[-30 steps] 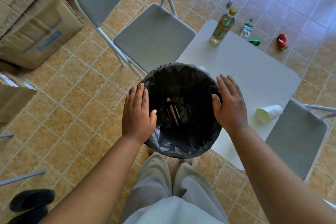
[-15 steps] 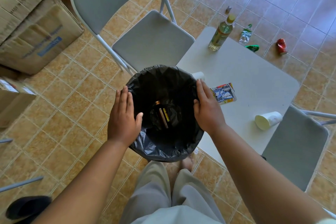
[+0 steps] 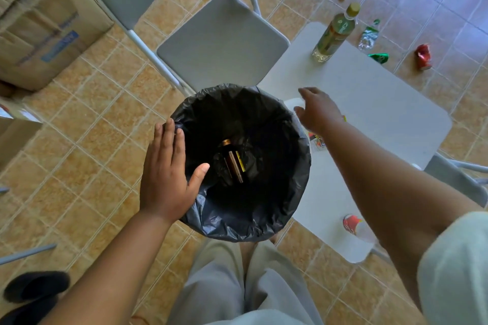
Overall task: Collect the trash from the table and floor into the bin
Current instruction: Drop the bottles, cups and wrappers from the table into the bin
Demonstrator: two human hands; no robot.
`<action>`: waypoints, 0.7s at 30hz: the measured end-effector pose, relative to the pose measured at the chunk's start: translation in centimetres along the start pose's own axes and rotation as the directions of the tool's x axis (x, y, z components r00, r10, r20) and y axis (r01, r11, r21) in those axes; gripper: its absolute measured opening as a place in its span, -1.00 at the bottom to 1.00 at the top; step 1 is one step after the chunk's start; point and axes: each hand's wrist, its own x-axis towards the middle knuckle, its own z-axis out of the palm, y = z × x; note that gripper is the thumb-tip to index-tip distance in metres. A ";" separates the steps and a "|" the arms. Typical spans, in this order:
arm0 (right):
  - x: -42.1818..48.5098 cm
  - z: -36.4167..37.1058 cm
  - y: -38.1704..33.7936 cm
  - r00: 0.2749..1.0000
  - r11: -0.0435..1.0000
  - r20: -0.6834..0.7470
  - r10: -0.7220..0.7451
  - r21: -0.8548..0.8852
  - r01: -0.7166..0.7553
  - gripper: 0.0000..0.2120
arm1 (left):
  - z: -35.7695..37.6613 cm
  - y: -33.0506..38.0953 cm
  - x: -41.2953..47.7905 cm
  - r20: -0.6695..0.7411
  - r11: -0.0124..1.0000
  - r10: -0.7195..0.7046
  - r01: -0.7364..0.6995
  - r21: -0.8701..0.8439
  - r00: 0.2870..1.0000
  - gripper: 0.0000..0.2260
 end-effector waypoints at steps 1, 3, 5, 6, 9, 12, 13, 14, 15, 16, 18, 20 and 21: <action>0.9 0.6 0.1 0.997 0.996 0.065 -0.039 -0.077 0.044 -0.53 | 0.1 0.0 0.0 -0.010 1.000 0.003 -0.003 -0.003 1.000 -0.29; 2.2 1.8 0.2 0.984 0.969 0.148 -0.104 -0.207 0.133 -0.56 | 0.1 -0.1 -0.1 -0.023 1.000 0.013 -0.013 -0.009 1.000 -0.29; 3.6 3.2 0.4 0.972 0.933 0.192 -0.137 -0.304 0.192 -0.52 | 0.2 -0.1 -0.1 -0.040 1.000 0.015 -0.015 -0.015 0.999 -0.29; 4.2 3.7 0.4 0.968 0.918 0.212 -0.135 -0.341 0.203 -0.51 | 0.2 -0.1 -0.1 -0.045 1.000 0.013 -0.014 -0.012 0.999 -0.29; 5.7 5.2 0.4 0.967 0.894 0.232 -0.108 -0.403 0.197 -0.58 | 0.5 -0.2 -0.3 -0.057 1.000 0.011 -0.012 -0.021 0.998 -0.29; 6.1 6.1 0.9 0.981 0.880 0.167 -0.095 -0.447 0.162 -0.69 | 0.8 -0.3 -0.2 -0.075 0.999 0.023 -0.025 -0.034 0.997 -0.29; 6.0 6.2 0.9 0.984 0.882 0.145 -0.107 -0.443 0.162 -0.71 | 0.7 -0.3 -0.2 -0.083 0.999 0.021 -0.024 -0.033 0.996 -0.29; 5.9 6.2 1.0 0.986 0.886 0.123 -0.117 -0.435 0.159 -0.71 | 0.7 -0.4 -0.2 -0.087 0.999 0.020 -0.023 -0.035 0.996 -0.29; 5.6 6.1 1.1 0.988 0.895 0.104 -0.116 -0.419 0.150 -0.71 | 0.7 -0.4 -0.2 -0.086 0.999 0.017 -0.020 -0.040 0.996 -0.29; 5.3 5.9 1.2 0.990 0.909 0.083 -0.116 -0.394 0.139 -0.70 | 0.7 -0.3 -0.2 -0.080 0.999 0.014 -0.017 -0.045 0.997 -0.30; 4.2 4.8 1.1 0.992 0.938 0.025 -0.121 -0.325 0.122 -0.63 | 0.6 -0.3 -0.2 -0.073 0.999 0.015 -0.018 -0.046 0.997 -0.29; 2.7 2.9 0.7 0.992 0.967 -0.060 -0.109 -0.240 0.092 -0.51 | 0.5 -0.3 -0.1 -0.070 0.999 0.022 -0.025 -0.040 0.997 -0.29; 1.9 1.6 0.4 0.989 0.977 -0.112 -0.097 -0.201 0.073 -0.46 | 0.5 -0.3 0.0 -0.064 0.999 0.026 -0.028 -0.036 0.998 -0.29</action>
